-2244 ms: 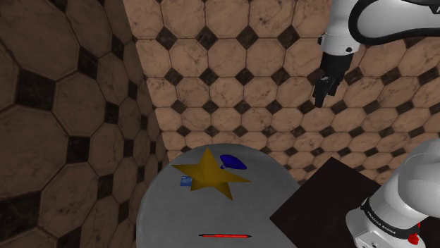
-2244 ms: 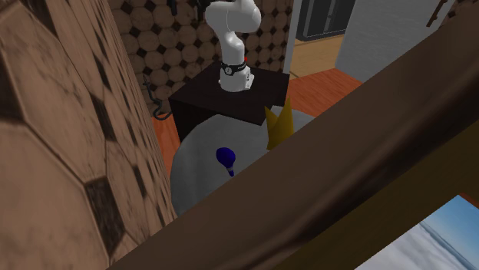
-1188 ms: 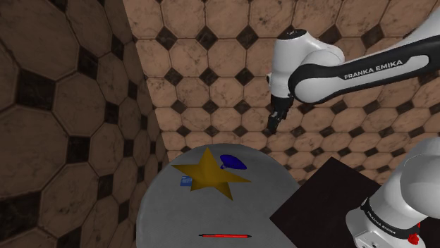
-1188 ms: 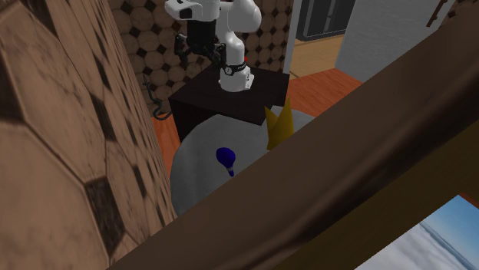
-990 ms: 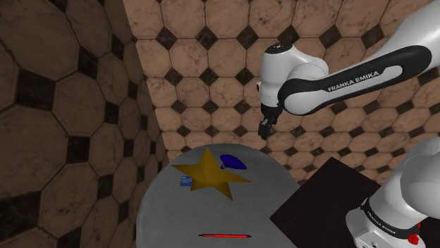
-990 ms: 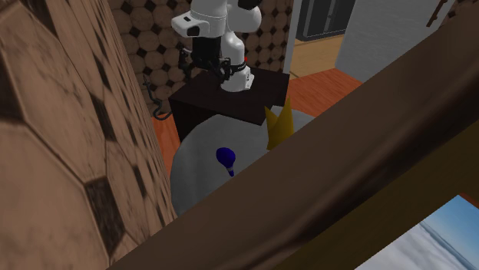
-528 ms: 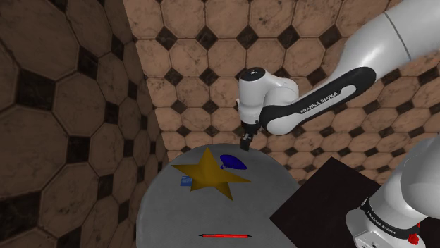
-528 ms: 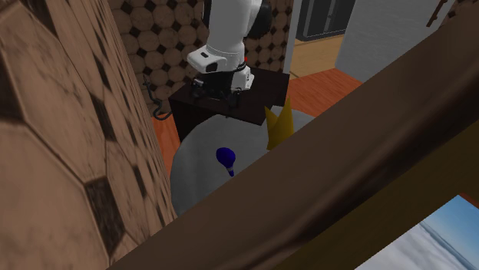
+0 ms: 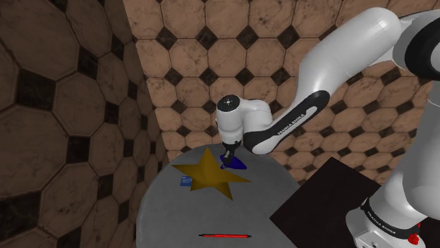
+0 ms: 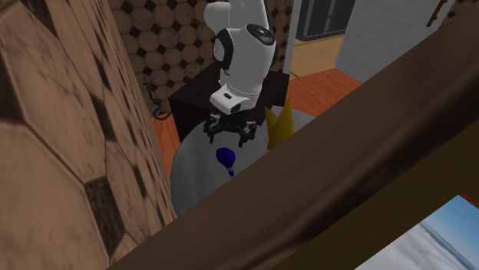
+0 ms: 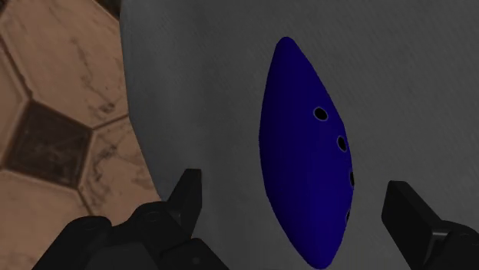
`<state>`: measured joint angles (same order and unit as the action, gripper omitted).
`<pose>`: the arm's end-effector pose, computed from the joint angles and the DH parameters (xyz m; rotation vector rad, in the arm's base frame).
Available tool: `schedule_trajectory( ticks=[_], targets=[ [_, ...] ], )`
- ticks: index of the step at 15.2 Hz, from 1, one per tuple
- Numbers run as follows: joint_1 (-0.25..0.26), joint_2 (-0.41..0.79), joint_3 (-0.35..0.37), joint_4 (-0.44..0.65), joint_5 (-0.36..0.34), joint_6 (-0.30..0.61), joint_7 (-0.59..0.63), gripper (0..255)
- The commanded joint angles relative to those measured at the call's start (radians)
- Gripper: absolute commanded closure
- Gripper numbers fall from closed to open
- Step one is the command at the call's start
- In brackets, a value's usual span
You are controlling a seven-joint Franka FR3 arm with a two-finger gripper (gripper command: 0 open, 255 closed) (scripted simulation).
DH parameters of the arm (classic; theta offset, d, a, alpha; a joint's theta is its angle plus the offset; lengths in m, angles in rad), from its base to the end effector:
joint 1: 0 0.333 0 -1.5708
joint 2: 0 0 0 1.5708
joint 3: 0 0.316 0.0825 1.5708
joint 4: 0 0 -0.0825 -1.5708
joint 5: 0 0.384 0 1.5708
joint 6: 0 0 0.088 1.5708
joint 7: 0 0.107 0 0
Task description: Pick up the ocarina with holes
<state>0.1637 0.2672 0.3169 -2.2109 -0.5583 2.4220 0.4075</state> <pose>0.4867 0.2515 0.2599 2.7914 0.7032 0.1376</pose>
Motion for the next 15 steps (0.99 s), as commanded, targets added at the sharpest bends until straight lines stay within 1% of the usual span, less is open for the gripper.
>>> schedule_trajectory(
  ticks=[1, 7, 9, 10, 15],
  targets=[
    [0.011, 0.045, -0.011, 0.026, -0.038, 0.014, 0.02, 0],
    [0.029, 0.113, -0.038, 0.033, -0.099, 0.064, 0.075, 0],
    [0.031, 0.12, -0.041, 0.034, -0.104, 0.069, 0.081, 0],
    [0.033, 0.123, -0.041, 0.037, -0.104, 0.067, 0.081, 255],
    [0.033, 0.122, -0.041, 0.038, -0.104, 0.066, 0.081, 255]
  ],
)
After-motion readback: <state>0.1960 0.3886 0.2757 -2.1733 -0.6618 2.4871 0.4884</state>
